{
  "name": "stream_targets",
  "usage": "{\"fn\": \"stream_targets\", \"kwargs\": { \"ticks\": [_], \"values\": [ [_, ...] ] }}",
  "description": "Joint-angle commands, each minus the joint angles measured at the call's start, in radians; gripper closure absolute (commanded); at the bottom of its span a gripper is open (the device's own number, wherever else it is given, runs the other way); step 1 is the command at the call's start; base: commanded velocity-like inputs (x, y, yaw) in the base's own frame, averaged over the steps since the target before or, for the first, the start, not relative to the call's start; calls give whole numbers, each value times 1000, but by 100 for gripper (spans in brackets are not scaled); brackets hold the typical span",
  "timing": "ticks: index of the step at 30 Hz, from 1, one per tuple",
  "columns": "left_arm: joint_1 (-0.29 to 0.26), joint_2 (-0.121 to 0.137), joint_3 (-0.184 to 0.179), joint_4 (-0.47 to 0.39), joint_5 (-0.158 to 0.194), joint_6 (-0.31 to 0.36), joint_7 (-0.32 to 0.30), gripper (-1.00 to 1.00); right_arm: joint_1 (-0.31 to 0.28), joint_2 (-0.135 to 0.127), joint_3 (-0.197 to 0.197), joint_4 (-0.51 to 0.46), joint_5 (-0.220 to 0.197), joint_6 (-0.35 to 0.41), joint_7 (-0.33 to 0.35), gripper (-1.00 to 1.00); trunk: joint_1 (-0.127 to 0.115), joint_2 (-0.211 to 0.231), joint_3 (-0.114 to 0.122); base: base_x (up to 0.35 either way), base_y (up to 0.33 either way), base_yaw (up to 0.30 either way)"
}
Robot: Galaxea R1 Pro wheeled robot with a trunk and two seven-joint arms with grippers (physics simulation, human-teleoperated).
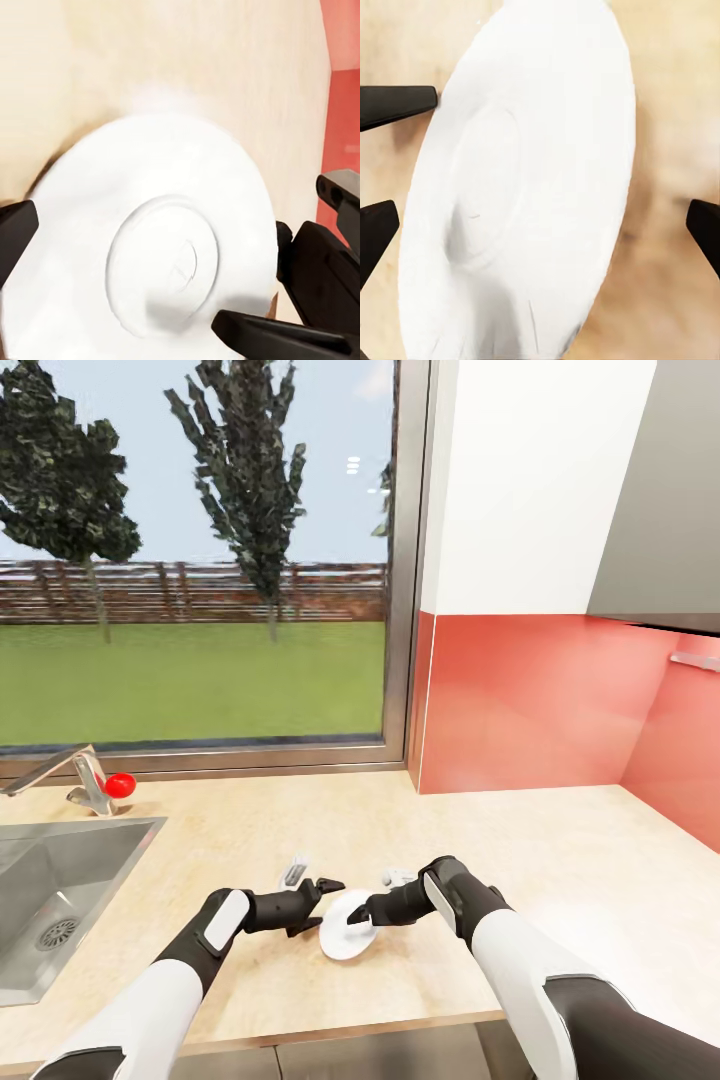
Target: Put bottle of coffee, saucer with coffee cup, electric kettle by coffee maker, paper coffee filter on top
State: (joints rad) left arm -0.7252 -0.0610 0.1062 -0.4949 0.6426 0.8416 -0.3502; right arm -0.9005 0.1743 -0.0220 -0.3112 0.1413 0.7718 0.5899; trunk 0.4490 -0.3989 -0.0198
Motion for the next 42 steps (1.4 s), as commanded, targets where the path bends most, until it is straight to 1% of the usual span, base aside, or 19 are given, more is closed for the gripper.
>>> {"fn": "stream_targets", "kwargs": {
  "ticks": [1,3,4,18,22,24,26,27,28,30,31,32,35,38,39,40,41,42],
  "values": [
    [0,-2,4,30,-34,2,1,-100,0,0,2,29,23,4,4,-100,1,-1,-3,0,0,0],
    [-1,-3,4,30,-34,2,1,-100,0,0,2,29,23,4,4,-100,1,-1,-3,0,0,0],
    [-1,-3,4,30,-34,2,0,-100,0,0,2,29,23,4,4,100,1,-1,-3,0,0,0],
    [0,-2,6,24,-33,4,0,-100,0,0,2,28,23,4,4,100,1,-1,-3,0,0,0],
    [-1,2,6,21,-33,4,0,-100,0,0,2,28,23,4,5,100,1,-1,-3,0,0,0],
    [0,9,7,20,-33,4,0,-100,0,0,2,26,23,4,4,100,1,-1,-3,0,0,0],
    [-1,34,7,15,-32,7,-3,-100,0,0,2,22,23,4,4,100,1,-1,-3,0,0,0],
    [-1,57,8,12,-31,7,-5,-100,0,0,2,20,23,4,4,100,1,-1,-3,0,0,0],
    [-2,89,8,10,-30,9,-7,-100,0,0,1,17,23,4,4,100,1,-1,-3,0,0,0],
    [-4,115,7,-2,-29,10,-9,-100,0,0,1,13,23,4,4,100,1,-1,-3,0,0,0],
    [-4,129,6,-43,-29,14,-11,-100,0,0,1,-3,22,4,4,100,1,-1,-3,0,0,0],
    [-4,134,4,-87,-30,18,-11,-100,0,0,1,-23,22,4,4,100,1,-1,-3,0,0,0],
    [-3,143,3,-178,-30,32,-12,-100,0,0,1,-69,21,4,7,100,1,-1,-3,0,0,0],
    [-2,152,2,-251,-29,72,-15,-100,0,0,1,-114,21,4,16,100,1,-1,-3,0,0,0],
    [-2,155,-1,-289,-29,98,-27,-100,0,0,1,-145,21,4,18,100,1,-1,-3,0,0,0],
    [-1,156,-2,-302,-29,106,-35,-100,0,0,1,-155,21,4,19,100,1,-1,-3,0,0,0],
    [3,161,-6,-345,-32,123,-71,-100,0,0,1,-191,21,4,20,100,1,-1,-3,0,0,0],
    [33,173,-10,-402,-38,132,-144,-100,0,0,1,-246,21,4,22,100,1,-1,-3,0,0,0]
  ]
}}
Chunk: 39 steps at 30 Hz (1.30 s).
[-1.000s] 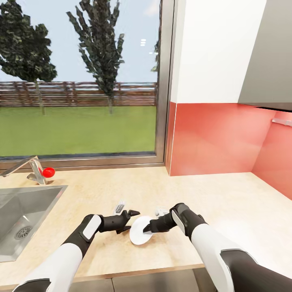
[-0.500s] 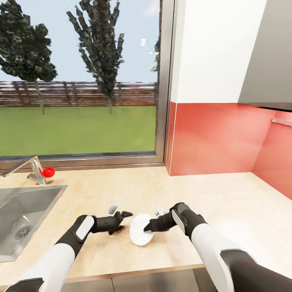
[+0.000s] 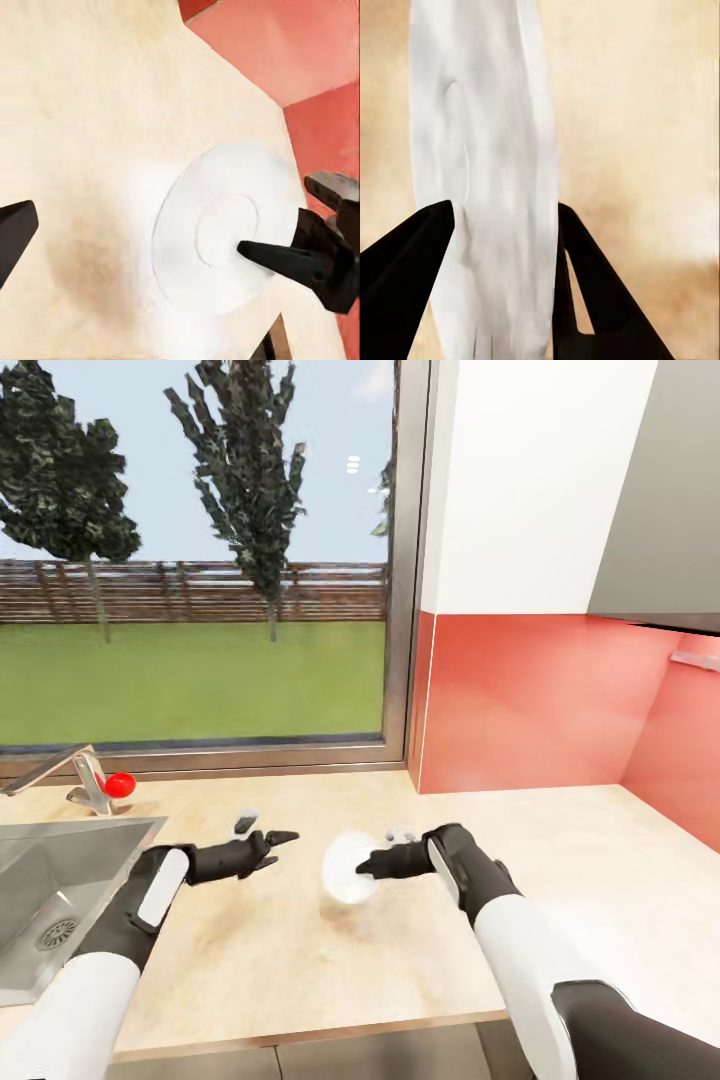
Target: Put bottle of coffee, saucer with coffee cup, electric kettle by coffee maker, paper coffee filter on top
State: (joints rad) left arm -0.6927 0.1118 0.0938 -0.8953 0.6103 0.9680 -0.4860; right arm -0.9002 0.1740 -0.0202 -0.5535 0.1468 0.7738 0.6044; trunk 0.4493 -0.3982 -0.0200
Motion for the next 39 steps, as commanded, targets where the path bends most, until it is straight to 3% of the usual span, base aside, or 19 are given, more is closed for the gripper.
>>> {"fn": "stream_targets", "kwargs": {
  "ticks": [1,3,7,10,14,16,18,19,23,31,34,39],
  "values": [
    [33,13,-6,-45,-10,7,-65,-100,0,0,-1,-48,16,2,8,100,1,-2,-2,0,0,0],
    [88,53,-33,-124,-15,10,-133,-100,0,0,-1,-116,16,2,10,100,1,-2,-2,0,0,0],
    [194,121,-54,-271,-17,14,-168,-100,0,0,-3,-208,16,1,11,100,1,-2,-2,-94,0,0],
    [291,136,-58,-389,-17,10,-173,-100,0,0,-3,-240,16,2,11,100,1,-2,-2,-290,0,0],
    [376,140,-57,-437,-18,2,-175,-100,0,0,-2,-247,16,1,10,100,1,-2,-2,-327,0,0],
    [483,154,-50,-450,-20,-17,-186,-100,0,0,-1,-280,16,2,8,100,1,-2,-2,-337,3,0],
    [523,185,-45,-450,-22,-36,-227,-100,0,0,-2,-289,16,2,8,100,1,-2,-2,-314,115,0],
    [590,217,-43,-439,-25,-120,-265,-100,0,0,-1,-291,16,2,9,100,1,-2,-2,-280,217,0],
    [637,241,-43,-437,-25,-145,-269,-100,0,0,-1,-291,16,2,9,100,1,-2,-2,-280,219,1],
    [752,258,-42,-408,-40,-272,-270,-100,0,0,-1,-291,16,2,9,100,1,-2,-2,-279,220,159],
    [798,263,-42,-325,-75,-333,-269,-100,0,0,-1,-290,16,2,9,100,1,-2,-2,-279,220,265],
    [829,265,-41,-153,-122,-462,-268,-100,0,0,-1,-291,16,2,9,100,1,-2,-2,-279,220,274]
  ]
}}
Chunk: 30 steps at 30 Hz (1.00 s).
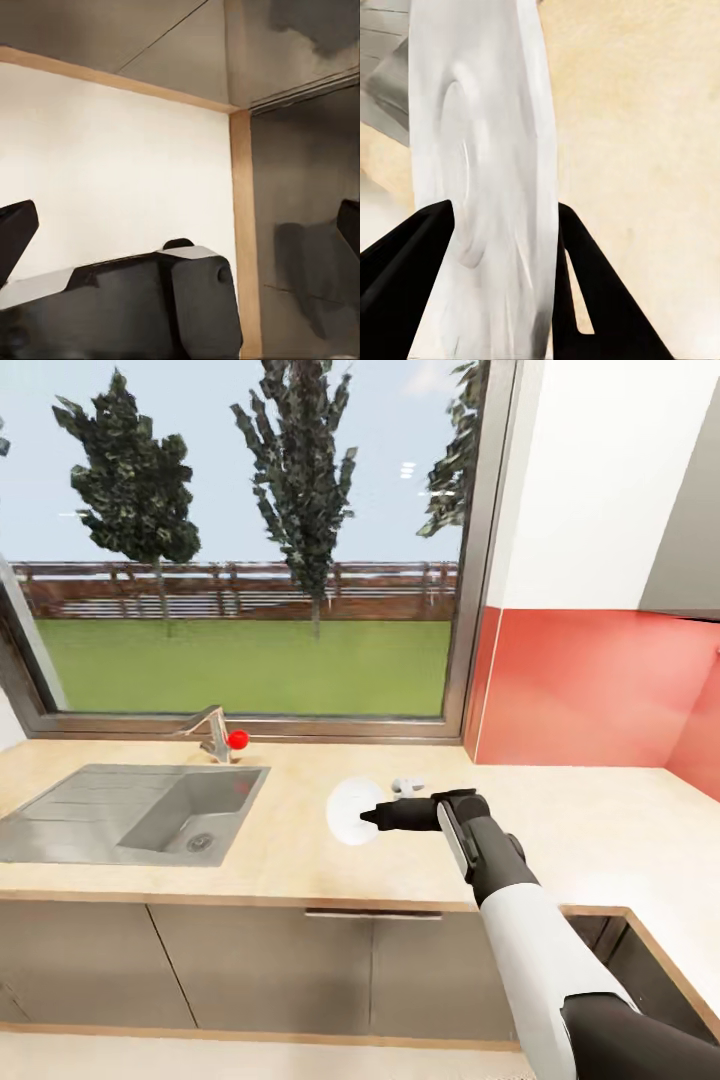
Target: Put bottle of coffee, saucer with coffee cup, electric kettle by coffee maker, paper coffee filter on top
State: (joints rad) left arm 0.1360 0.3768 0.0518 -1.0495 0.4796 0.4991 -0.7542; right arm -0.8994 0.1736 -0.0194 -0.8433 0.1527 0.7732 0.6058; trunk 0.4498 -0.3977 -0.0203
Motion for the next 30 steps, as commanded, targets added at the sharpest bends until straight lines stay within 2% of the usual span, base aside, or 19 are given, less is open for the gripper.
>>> {"fn": "stream_targets", "kwargs": {
  "ticks": [1,6,9,10,11,14,15,17,18,21,30],
  "values": [
    [3,0,1,50,4,-25,1,-100,-1,1,-2,-1,10,3,8,100,0,-2,-2,-279,220,276],
    [5,3,34,282,-5,-129,9,-100,-1,1,-2,-1,10,3,8,100,0,-2,-2,-279,220,251],
    [1,14,44,394,-6,-170,49,-100,-1,1,-2,-1,10,2,8,100,0,-2,-2,-269,224,78],
    [0,17,46,439,-7,-188,95,-100,-1,1,-2,0,9,2,8,100,0,-2,-2,-209,238,24],
    [-1,17,40,491,-7,-206,259,-100,-1,1,-3,6,8,2,12,100,0,-2,-2,-56,265,5],
    [0,12,34,502,-15,-208,424,-100,-1,1,-3,10,8,2,55,100,0,-2,-2,-25,279,2],
    [0,6,27,505,-36,-207,534,-100,-1,1,-4,12,9,3,100,100,0,-2,-2,-6,294,1],
    [0,-13,22,506,-58,-205,653,-100,-1,1,-3,13,10,3,130,100,0,-2,-2,-3,304,0],
    [0,-20,22,506,-62,-205,688,-100,-1,1,-4,13,10,3,135,100,0,-2,-2,-1,320,0],
    [0,-34,20,506,-69,-205,751,-100,-1,1,-2,14,10,2,144,100,0,-2,-2,69,331,0],
    [0,-38,22,507,-70,-213,759,-100,-1,1,-2,30,10,3,146,100,0,-2,-2,188,307,0]
  ]
}}
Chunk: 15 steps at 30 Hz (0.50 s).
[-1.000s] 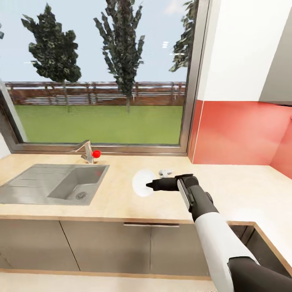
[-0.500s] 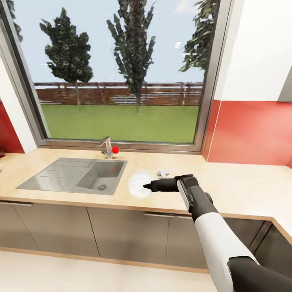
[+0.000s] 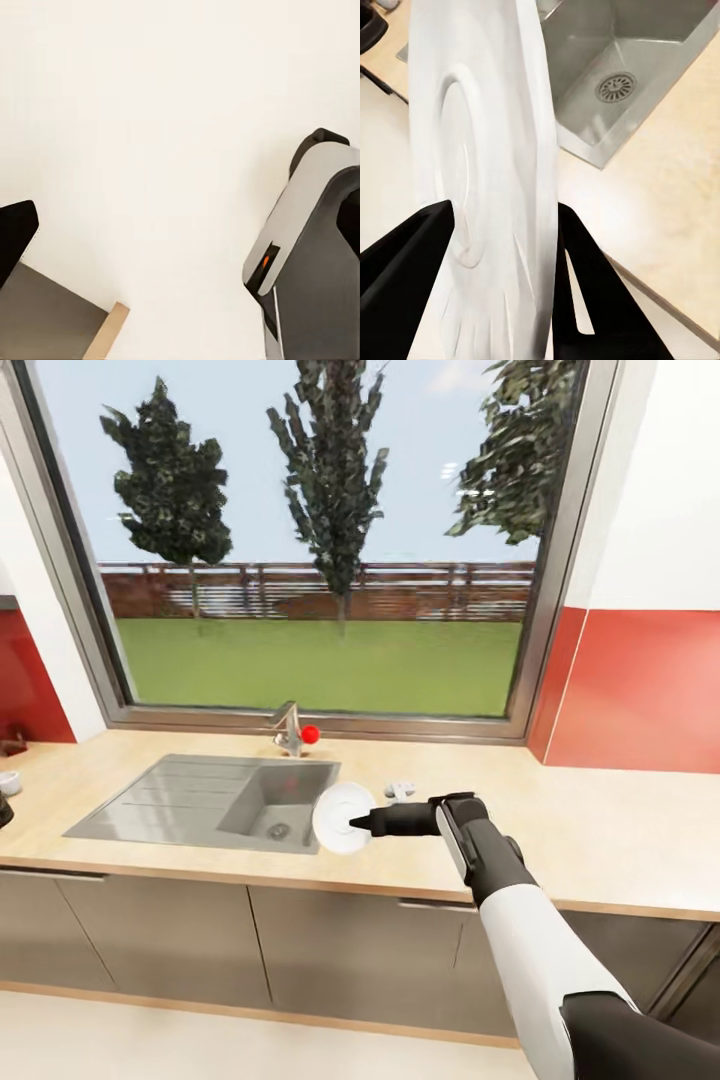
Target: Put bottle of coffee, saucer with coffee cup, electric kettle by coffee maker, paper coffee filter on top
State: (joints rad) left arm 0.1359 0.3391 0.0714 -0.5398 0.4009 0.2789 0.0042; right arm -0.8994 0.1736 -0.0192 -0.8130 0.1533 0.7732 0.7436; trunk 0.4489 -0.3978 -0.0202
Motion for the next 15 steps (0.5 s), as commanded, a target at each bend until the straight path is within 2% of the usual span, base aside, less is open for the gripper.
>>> {"fn": "stream_targets", "kwargs": {
  "ticks": [1,9,15],
  "values": [
    [1,-2,2,-3,9,6,0,-100,-1,1,-2,0,9,3,8,100,1,-2,-2,194,297,0],
    [1,-25,1,-5,8,5,0,-100,-1,1,-2,21,9,3,8,100,1,-2,-2,148,310,0],
    [-1,-29,1,-5,9,5,0,-100,-1,1,-2,55,10,3,8,100,1,-2,-2,22,335,0]
  ]
}}
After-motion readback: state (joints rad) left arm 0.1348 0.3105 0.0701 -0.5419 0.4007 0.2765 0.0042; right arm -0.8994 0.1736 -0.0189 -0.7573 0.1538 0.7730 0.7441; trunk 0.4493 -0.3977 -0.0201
